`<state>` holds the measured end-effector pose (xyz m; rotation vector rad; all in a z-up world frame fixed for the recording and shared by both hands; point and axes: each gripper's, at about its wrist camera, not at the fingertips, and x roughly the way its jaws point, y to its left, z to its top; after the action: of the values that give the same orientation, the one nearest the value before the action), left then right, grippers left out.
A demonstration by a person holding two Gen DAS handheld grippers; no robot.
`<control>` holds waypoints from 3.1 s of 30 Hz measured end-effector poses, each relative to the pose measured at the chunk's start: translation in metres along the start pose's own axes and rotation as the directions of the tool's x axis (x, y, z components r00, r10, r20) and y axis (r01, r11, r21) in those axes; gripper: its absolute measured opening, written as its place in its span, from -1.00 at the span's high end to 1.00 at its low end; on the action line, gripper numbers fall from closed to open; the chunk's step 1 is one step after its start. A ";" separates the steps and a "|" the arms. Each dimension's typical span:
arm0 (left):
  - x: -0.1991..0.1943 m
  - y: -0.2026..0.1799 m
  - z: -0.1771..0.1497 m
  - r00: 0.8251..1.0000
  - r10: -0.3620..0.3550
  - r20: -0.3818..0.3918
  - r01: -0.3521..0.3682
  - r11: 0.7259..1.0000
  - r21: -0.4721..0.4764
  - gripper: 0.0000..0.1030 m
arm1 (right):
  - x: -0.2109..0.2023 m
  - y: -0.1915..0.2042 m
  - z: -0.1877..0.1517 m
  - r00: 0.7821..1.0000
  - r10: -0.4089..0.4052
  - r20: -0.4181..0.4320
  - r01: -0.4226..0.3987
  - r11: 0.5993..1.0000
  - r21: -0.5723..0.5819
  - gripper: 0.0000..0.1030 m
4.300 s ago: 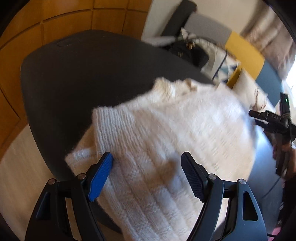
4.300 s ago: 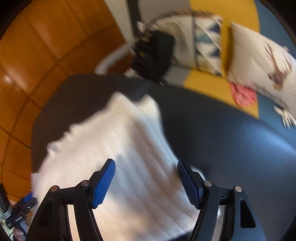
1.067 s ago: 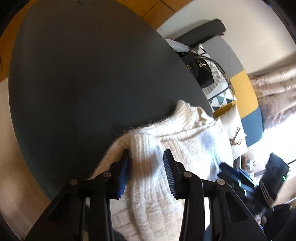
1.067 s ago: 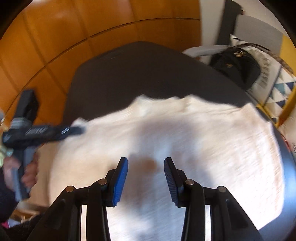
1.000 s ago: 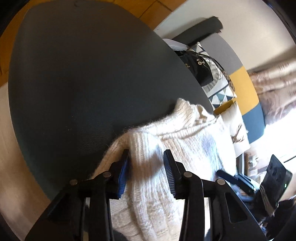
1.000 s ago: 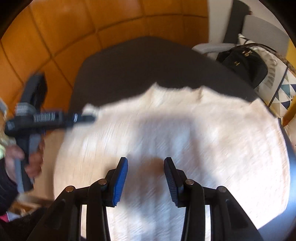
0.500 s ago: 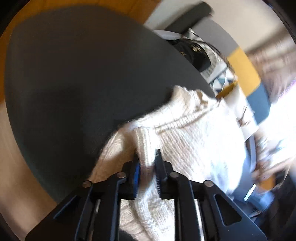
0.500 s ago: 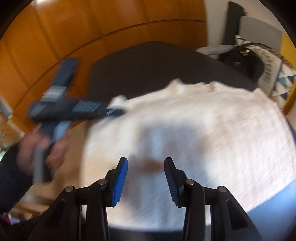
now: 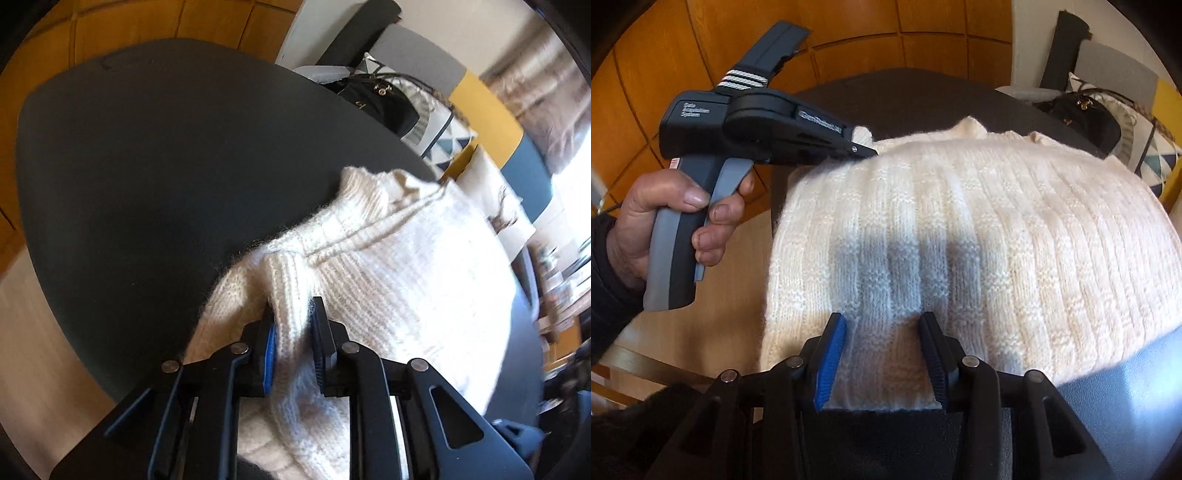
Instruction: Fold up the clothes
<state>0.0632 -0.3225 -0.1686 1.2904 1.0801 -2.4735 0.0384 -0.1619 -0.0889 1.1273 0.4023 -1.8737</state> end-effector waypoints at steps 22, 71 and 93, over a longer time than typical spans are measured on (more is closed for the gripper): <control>-0.003 0.007 -0.007 0.991 -0.132 0.016 0.131 0.988 0.078 0.54 | 0.005 0.053 -0.022 0.987 -0.157 0.018 0.158 0.980 -0.119 0.34; -0.048 0.031 -0.041 0.999 -0.043 0.013 0.043 0.997 -0.068 0.27 | 0.001 0.069 -0.031 0.989 -0.145 0.028 0.146 0.988 -0.052 0.77; -0.032 0.027 0.020 0.989 -0.112 -0.097 0.096 0.983 -0.159 0.13 | -0.022 -0.002 -0.040 0.964 0.249 0.091 -0.265 0.908 0.324 0.91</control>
<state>0.0813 -0.3615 -0.1507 1.3632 1.3679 -2.3610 0.0626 -0.1241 -0.0924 1.2853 -0.0982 -1.7675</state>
